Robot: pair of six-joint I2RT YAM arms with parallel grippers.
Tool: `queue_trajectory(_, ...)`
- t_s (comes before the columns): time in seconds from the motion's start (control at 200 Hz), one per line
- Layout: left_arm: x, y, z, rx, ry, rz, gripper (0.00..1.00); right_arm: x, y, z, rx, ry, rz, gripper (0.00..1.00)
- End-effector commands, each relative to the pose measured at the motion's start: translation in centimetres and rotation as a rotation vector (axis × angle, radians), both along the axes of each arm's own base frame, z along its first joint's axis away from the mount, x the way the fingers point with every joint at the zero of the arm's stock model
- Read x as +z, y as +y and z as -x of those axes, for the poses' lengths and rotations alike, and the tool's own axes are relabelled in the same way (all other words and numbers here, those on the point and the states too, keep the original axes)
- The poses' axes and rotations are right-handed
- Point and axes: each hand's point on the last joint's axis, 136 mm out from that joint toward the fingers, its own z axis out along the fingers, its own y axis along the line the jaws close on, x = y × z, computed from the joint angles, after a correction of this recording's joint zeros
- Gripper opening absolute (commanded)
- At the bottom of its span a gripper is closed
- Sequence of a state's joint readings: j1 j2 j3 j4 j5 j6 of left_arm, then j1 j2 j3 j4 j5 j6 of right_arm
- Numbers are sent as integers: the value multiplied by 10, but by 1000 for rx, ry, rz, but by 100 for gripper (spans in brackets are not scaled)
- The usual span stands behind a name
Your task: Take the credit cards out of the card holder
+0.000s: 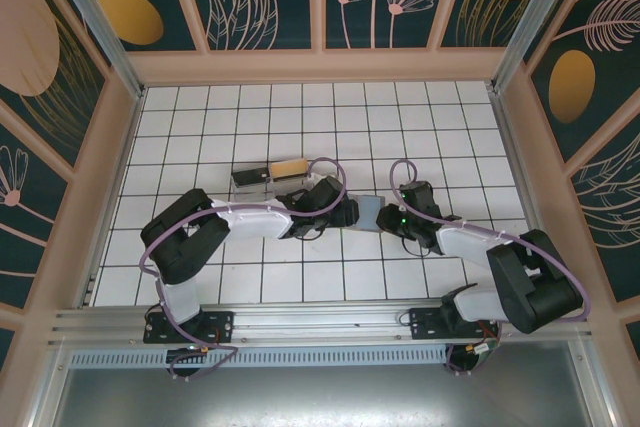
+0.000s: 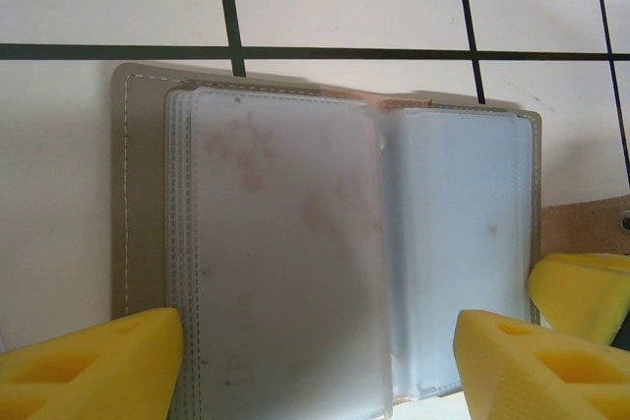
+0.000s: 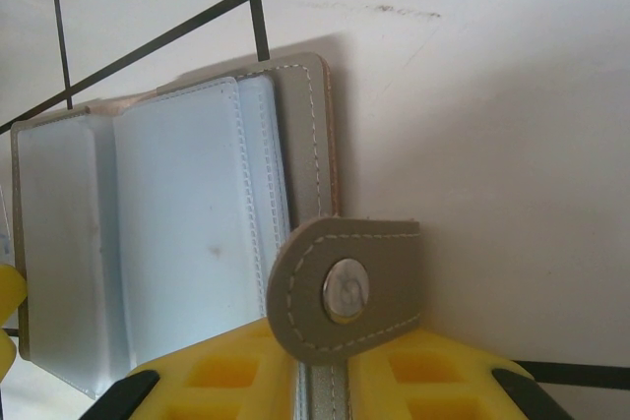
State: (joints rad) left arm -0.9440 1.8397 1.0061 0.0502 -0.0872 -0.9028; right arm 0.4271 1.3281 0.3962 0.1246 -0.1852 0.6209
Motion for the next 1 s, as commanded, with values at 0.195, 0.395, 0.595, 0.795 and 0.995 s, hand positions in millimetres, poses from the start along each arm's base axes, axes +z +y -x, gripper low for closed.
queue_trajectory(0.195, -13, -5, 6, -37, 45, 11, 73, -7, 4, 7, 8, 25, -14, 23)
queue_trajectory(0.395, -9, -11, 7, -63, 42, 39, 73, -8, 4, 8, 9, 27, -11, 23)
queue_trajectory(0.595, -5, -17, 9, -85, 39, 69, 77, -8, 4, 7, 8, 27, -12, 23)
queue_trajectory(0.795, -3, -17, 9, -89, 35, 76, 83, -9, 3, 8, 8, 29, -9, 23)
queue_trajectory(0.995, 1, -17, 8, -90, 21, 71, 99, -9, 4, 8, 10, 28, -10, 23)
